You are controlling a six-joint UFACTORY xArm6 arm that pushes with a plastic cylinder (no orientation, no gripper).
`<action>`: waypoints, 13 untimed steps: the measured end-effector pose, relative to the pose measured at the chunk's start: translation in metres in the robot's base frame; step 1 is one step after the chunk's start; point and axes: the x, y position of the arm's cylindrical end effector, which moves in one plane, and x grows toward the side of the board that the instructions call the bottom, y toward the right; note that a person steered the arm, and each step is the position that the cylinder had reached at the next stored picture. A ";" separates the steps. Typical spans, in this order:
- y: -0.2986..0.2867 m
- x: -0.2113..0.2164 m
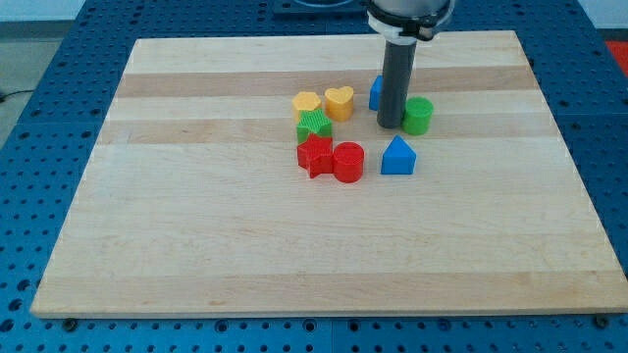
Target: Keep the red circle to the bottom left of the blue triangle
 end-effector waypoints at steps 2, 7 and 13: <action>-0.030 0.002; -0.112 0.012; -0.061 0.033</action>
